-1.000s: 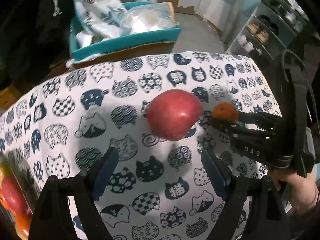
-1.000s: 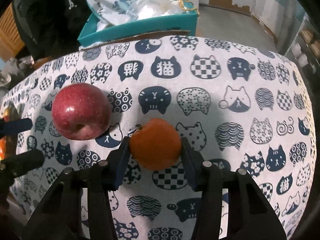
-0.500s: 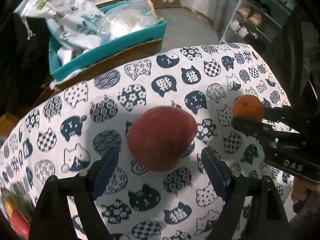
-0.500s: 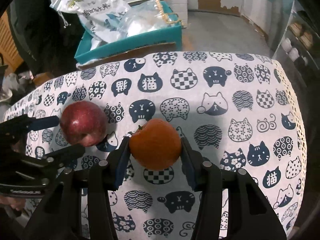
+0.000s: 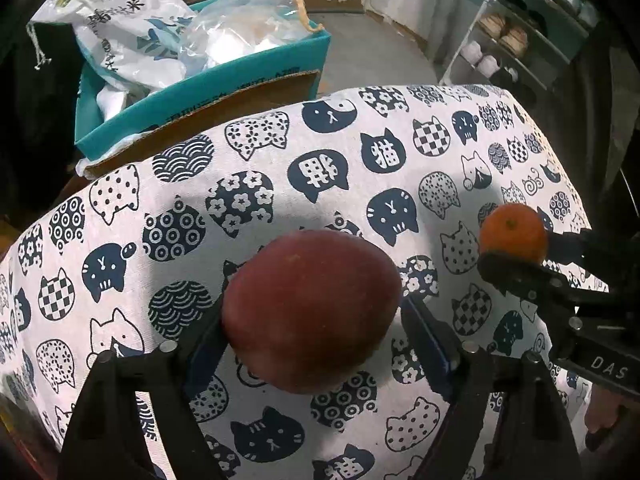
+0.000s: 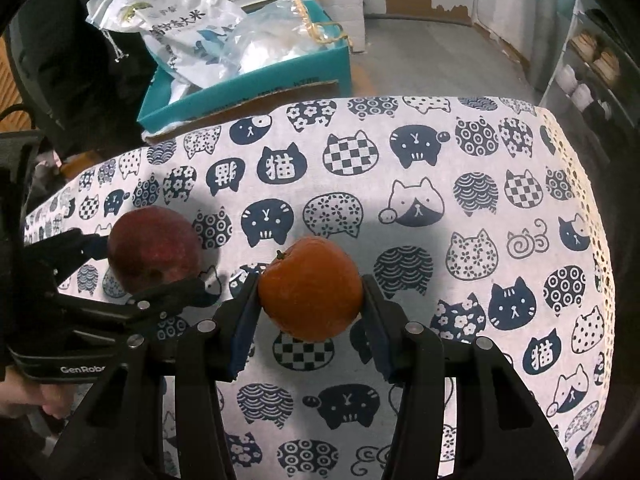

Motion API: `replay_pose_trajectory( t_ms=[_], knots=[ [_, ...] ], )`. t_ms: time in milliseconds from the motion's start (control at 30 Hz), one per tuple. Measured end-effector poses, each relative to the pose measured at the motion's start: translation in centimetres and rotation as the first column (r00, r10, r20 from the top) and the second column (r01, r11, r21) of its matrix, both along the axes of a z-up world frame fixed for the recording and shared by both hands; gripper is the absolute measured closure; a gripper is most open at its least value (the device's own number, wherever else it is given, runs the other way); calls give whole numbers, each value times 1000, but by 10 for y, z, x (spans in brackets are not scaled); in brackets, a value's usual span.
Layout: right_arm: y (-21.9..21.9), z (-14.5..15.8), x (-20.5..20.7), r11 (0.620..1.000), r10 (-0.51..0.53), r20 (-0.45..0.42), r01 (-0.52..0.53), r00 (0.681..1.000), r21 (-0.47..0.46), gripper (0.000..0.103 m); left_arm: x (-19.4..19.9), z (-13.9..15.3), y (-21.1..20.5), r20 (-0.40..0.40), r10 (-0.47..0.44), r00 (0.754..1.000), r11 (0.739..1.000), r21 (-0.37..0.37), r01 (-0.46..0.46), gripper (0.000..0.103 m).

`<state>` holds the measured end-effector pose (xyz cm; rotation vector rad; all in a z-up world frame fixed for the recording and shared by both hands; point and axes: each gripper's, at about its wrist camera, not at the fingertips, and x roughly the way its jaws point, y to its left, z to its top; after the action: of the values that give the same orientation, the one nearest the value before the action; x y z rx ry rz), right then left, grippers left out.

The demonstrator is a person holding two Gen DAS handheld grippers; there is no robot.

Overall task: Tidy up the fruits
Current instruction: 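Grasp the red apple with the left tool while the right tool grasps the mandarin, then lift and carry the apple with the left tool while the right tool carries the mandarin to the bowl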

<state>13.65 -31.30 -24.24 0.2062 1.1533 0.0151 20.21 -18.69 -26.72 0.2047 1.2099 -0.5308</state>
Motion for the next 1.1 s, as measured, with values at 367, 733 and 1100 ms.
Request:
replay_pose_trajectory(
  t_ms=[367,733,1100],
  knots=[
    [8,7,-1,1000,19,17,-19,1000,-9,54,-10,1,9,20,-1,1000,1000,-12,1,25],
    [21,29,-8,999,50,65,-49,997,-21,55,-27,27,30,53,60,997,997,-56,-57,25],
    [38,71,-23,996,88,145,-84,986,-35,55,-53,76,45,139,78,987,995,-65,-69,25]
  ],
)
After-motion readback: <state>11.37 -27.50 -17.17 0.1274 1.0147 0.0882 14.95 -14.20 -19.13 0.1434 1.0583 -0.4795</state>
